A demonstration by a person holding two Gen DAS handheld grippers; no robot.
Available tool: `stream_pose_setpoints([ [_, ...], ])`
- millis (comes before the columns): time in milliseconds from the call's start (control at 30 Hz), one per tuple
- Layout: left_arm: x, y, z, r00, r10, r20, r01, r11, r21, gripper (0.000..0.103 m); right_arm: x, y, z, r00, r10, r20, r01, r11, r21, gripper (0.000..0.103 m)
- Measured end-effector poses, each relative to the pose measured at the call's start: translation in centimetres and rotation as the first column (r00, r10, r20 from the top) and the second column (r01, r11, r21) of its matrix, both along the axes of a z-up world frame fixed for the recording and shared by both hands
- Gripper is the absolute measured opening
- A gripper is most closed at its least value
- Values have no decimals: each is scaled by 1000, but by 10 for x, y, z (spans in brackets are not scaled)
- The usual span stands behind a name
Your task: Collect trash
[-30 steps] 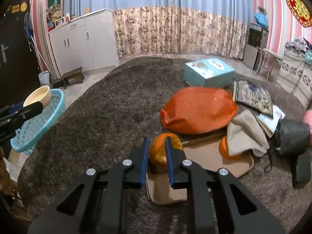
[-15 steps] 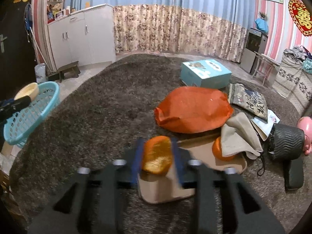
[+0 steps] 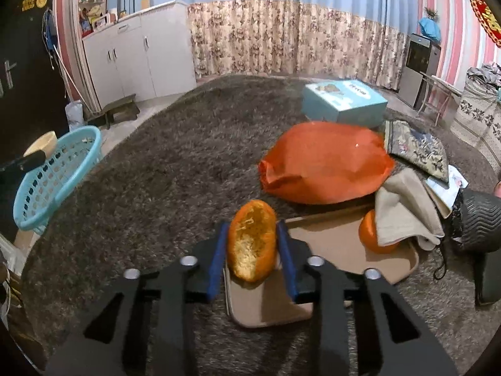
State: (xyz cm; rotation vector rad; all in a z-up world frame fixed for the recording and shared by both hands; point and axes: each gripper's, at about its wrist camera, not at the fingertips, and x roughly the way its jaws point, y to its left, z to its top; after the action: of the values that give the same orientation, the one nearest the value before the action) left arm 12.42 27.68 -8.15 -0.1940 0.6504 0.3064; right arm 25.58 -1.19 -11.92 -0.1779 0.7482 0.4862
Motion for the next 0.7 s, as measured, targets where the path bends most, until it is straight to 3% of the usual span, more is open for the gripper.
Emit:
stream_pose_setpoints([
  [233,-5,13,5,1000,26,10,-26,1000,12,59,-15,22,37,991,40,128,-43,999,24,26],
  [700,-14,57,13,994,111,13,-112,991,78,59,-14,124,67,966,204,161,-215,975,50,26],
])
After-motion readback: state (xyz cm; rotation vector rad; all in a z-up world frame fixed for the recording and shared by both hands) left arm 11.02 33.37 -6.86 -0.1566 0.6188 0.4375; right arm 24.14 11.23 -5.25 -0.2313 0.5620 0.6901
